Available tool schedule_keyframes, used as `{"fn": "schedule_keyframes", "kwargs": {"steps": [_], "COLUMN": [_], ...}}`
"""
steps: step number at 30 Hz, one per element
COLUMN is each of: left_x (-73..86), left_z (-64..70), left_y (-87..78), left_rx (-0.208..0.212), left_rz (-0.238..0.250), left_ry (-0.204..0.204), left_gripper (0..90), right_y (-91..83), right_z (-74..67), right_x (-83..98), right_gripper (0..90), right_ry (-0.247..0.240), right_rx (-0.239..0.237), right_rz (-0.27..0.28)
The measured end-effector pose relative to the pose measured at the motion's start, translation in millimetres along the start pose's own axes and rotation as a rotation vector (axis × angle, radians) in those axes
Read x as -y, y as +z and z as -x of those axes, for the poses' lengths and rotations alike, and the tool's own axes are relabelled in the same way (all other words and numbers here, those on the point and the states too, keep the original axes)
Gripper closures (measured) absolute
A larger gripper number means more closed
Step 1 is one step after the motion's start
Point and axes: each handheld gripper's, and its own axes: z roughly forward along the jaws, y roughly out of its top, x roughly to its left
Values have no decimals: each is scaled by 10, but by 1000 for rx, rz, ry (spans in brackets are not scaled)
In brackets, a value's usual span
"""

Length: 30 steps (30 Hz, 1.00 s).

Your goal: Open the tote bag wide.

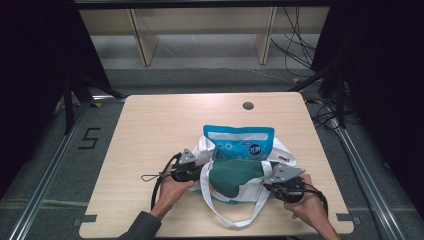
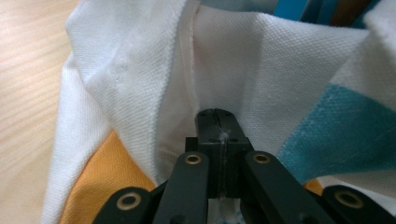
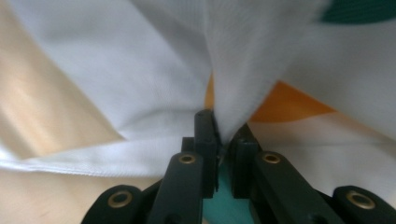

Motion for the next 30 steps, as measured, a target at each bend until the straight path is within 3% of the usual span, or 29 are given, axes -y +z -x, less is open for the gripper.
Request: {"fn": "schedule_keyframes", "kwargs": {"steps": [3,4,5,6,7,8,9,10,11,12,15,17,18,21,23,24,26,27,28,29,30], "left_x": [-33,-48,-48,-81,-81,-133,-133,-190,-190,-256,-315,-362,-382,-384,-375,-372,-374,-374,-364,-364,-340], "left_z": [11,1,1,-1,-1,1,1,4,4,-3,3,20,47,55,62,82,101,101,118,118,128], "left_y": [-40,-68,-68,-119,-119,-195,-195,-276,-276,-391,-475,-519,-522,-499,-469,-446,-446,-446,-436,-436,-405], "left_rx": [6,-2,-2,3,3,7,7,14,14,10,24,33,35,42,49,67,69,69,74,74,83], "left_rz": [32,31,31,49,49,69,69,115,115,146,183,198,196,192,192,201,191,191,183,183,177], "left_ry": [-18,-7,-7,-11,-11,-18,-18,-25,-25,-28,-55,-42,-43,-32,-37,-66,-43,-43,-46,-46,-30], "left_gripper": [884,880,876,871,868,867,862,857,857,857,859,858,858,857,857,857,859,860,863,866,866], "right_y": [-328,-427,-427,-612,-612,-754,-818,-884,-884,-985,-1075,-1165,-1247,-1276,-1227,-1091,-894,-894,-693,-693,-508], "right_z": [32,34,34,13,13,25,27,32,32,61,94,127,141,154,181,232,302,302,357,357,385], "right_x": [-80,-115,-115,-188,-188,-253,-273,-288,-288,-307,-310,-311,-307,-300,-312,-331,-347,-347,-353,-353,-313], "right_gripper": [855,853,853,850,850,850,848,844,844,824,810,795,805,818,843,864,871,871,874,874,896], "right_ry": [-7,-16,-16,-3,-3,-20,-13,-3,-3,8,21,17,30,23,19,27,55,55,85,85,77], "right_rx": [4,0,0,19,19,26,16,11,11,-23,-47,-63,-14,-13,87,137,134,134,116,116,83], "right_rz": [89,116,116,157,157,206,226,247,247,284,312,319,319,300,290,286,293,293,269,269,236]}}
